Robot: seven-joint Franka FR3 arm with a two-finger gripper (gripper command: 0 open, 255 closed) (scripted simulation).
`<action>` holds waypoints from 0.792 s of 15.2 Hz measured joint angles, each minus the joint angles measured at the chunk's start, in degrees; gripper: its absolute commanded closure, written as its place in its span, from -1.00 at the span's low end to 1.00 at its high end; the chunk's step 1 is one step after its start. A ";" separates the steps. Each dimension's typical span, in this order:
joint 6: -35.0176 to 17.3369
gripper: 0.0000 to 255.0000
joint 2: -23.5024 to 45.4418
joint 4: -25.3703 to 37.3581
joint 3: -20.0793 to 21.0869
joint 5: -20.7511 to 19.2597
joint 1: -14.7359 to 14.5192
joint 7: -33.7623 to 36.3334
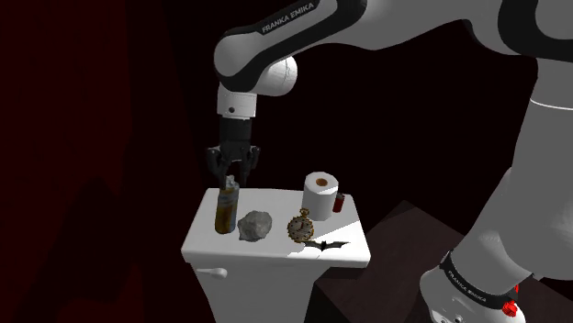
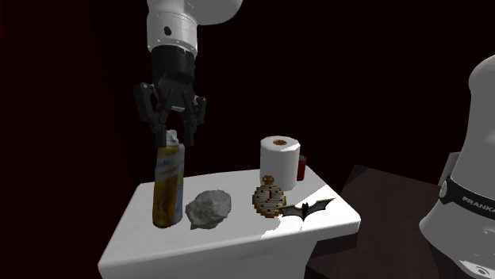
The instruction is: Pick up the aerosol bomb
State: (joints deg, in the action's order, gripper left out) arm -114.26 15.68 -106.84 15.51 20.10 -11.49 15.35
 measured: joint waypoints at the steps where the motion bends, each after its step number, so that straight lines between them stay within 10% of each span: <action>1: 0.48 1.00 -0.28 0.19 0.00 0.00 0.03 0.14; 12: 7.46 1.00 -3.31 4.44 -0.02 -0.13 0.46 2.16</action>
State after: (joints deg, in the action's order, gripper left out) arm -106.80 12.37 -102.40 15.49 19.97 -11.03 17.51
